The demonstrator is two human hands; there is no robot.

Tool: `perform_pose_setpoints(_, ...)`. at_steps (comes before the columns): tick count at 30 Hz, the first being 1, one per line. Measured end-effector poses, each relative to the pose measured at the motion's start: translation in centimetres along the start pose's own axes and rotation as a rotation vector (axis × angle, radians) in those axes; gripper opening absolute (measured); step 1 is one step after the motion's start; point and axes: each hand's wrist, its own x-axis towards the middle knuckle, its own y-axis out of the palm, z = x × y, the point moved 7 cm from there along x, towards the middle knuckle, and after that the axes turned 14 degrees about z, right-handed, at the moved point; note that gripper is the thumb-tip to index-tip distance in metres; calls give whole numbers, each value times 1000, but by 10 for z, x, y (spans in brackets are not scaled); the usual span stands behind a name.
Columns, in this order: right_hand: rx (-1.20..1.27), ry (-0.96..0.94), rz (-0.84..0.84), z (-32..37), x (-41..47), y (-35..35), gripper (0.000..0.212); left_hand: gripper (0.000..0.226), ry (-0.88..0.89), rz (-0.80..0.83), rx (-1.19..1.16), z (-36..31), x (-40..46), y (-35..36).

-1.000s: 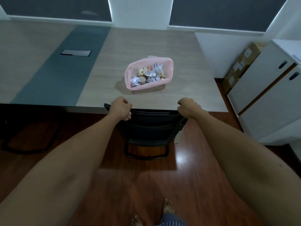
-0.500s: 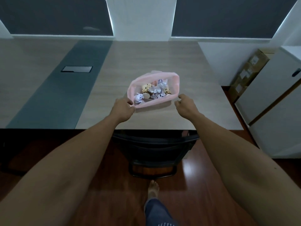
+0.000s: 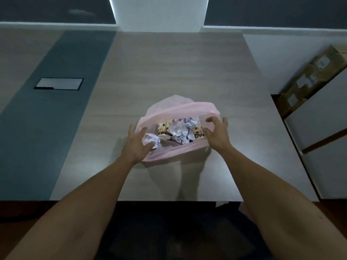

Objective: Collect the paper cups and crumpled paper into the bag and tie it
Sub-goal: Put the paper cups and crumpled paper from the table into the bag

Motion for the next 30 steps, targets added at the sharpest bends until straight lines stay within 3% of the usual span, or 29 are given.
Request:
perform_pose_setpoints(6, -144, -55, -66, 56, 32, -21, 54, 88, -37, -164, 6, -31, 20, -49)
perform_pose_setpoints(10, -222, -123, 97, 133, 48, -43, 75, 97, -54, -135, -37, -50, 36, -123)
perform_pose_setpoints(14, -246, -175, 228, 194, 48, -49, 90, 87, -103, -80, 30, -41, 29, -188)
perform_pose_setpoints(17, -401, -104, 419, 212, 42, -25, 94, 84, -152, 59, 75, -11, 2, -207)
perform_pose_setpoints(23, -388, -139, 486, 281, 20, 42, 99, 94, -149, -35, 22, 81, -49, -260)
perform_pose_setpoints(30, -504, -255, 487, 398, -17, 189, 116, 99, -132, -70, -24, 213, -120, -329)
